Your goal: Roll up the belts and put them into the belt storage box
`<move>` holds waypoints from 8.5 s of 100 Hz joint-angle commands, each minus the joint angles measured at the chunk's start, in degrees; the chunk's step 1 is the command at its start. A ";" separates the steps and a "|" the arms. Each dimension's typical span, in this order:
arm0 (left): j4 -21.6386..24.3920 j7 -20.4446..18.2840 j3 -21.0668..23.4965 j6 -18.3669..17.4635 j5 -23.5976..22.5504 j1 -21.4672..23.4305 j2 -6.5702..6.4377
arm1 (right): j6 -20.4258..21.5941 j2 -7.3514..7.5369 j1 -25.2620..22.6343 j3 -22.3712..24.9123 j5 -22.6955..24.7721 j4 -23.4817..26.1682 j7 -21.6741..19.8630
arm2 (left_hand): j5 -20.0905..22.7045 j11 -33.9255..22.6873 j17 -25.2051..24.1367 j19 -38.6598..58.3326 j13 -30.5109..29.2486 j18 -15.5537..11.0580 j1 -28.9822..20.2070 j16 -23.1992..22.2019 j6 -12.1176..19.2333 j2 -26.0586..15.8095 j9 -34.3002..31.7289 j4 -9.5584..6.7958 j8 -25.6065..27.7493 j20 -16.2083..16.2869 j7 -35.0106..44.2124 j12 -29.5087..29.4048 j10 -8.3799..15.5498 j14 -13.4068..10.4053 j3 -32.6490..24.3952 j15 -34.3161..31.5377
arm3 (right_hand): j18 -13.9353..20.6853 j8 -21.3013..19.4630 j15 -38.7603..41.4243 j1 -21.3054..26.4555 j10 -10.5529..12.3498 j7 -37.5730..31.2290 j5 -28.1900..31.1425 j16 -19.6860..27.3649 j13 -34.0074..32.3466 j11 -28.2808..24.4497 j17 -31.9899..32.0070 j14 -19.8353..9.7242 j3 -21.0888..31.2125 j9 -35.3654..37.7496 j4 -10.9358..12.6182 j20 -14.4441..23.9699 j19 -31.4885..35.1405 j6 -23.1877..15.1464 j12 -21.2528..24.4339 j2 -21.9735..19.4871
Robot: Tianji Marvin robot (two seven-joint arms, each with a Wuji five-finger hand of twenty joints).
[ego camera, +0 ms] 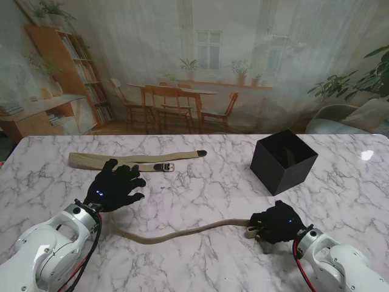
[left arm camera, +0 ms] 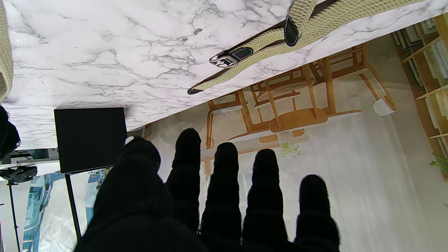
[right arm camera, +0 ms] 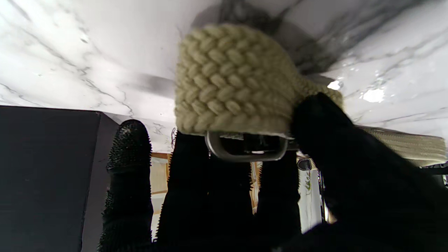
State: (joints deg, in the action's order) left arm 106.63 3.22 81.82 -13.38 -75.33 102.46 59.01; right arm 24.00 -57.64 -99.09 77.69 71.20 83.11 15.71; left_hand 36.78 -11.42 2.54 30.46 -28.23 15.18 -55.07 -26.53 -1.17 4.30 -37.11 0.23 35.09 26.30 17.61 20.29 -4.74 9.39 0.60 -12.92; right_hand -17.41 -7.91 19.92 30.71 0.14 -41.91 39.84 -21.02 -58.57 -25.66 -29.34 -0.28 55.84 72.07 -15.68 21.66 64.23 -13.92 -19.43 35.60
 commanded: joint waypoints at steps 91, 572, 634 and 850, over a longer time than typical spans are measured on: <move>-0.14 -0.20 -0.02 0.12 -0.20 0.21 0.11 | 4.00 0.09 0.89 0.57 -1.72 2.16 -8.94 | 0.58 0.34 -1.24 -2.26 -0.91 2.81 0.97 -0.66 -1.25 -1.93 -1.29 0.98 0.11 0.46 -0.68 0.84 -1.04 0.83 0.45 0.24 | 4.87 -8.93 -1.71 -17.02 4.65 4.77 7.37 3.40 1.38 5.02 4.26 -7.36 -1.15 2.79 9.46 0.93 -0.29 14.58 5.73 -12.19; -0.52 1.13 0.62 0.56 0.01 0.51 0.24 | 0.13 0.79 1.69 -2.26 1.18 5.81 -16.90 | -0.82 0.14 -1.44 -3.35 -1.25 3.20 0.75 -0.79 -1.58 -2.49 -1.61 0.92 -0.45 0.21 -1.63 0.93 -0.77 0.89 0.45 0.12 | -3.68 -8.38 1.48 1.32 1.13 -20.36 3.04 1.27 2.31 3.23 5.32 0.64 1.14 -3.25 -0.19 -2.54 -1.12 -3.89 2.25 -0.63; -0.45 1.13 0.57 0.56 -0.04 0.56 0.23 | -0.82 0.14 1.53 -2.29 -5.98 5.51 -20.80 | -0.80 0.20 -1.51 -3.53 -1.21 3.17 0.86 -0.78 -1.52 -2.55 -1.62 0.91 -0.49 0.19 -1.65 0.92 -0.81 0.95 0.43 0.14 | -9.63 -3.77 -6.31 -2.67 -8.71 -23.61 9.61 6.71 21.23 7.83 10.65 6.43 4.37 -41.12 1.02 -2.64 -9.02 5.16 7.49 0.79; -0.45 1.44 0.72 0.75 -0.31 0.67 0.23 | 5.01 0.90 3.39 -1.17 -14.21 7.67 -32.69 | -0.80 0.20 -1.60 -4.37 -1.25 3.28 1.00 -0.78 -1.49 -2.56 -1.68 0.91 -0.59 -0.05 -1.73 0.94 -0.83 0.92 0.45 0.14 | -0.25 -7.03 -7.39 -8.26 -5.55 10.03 -6.44 6.94 11.82 20.81 11.18 2.70 33.88 -11.30 19.03 -1.10 -6.49 22.60 14.06 0.02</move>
State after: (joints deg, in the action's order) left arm 106.18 5.33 82.63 -12.84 -75.57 103.02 59.12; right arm 29.77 -56.83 -94.87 76.51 57.87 90.71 -15.72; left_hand 36.66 -11.42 2.27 28.35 -28.81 15.83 -55.05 -26.84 -1.68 4.26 -37.14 0.23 34.97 26.30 16.48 20.89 -4.74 9.54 0.60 -12.92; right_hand -15.70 -14.33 14.44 25.43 -9.41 -28.41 32.05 -15.70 -48.26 -11.57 -19.50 5.03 80.43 64.31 3.88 20.76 58.61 -3.18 -7.54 38.15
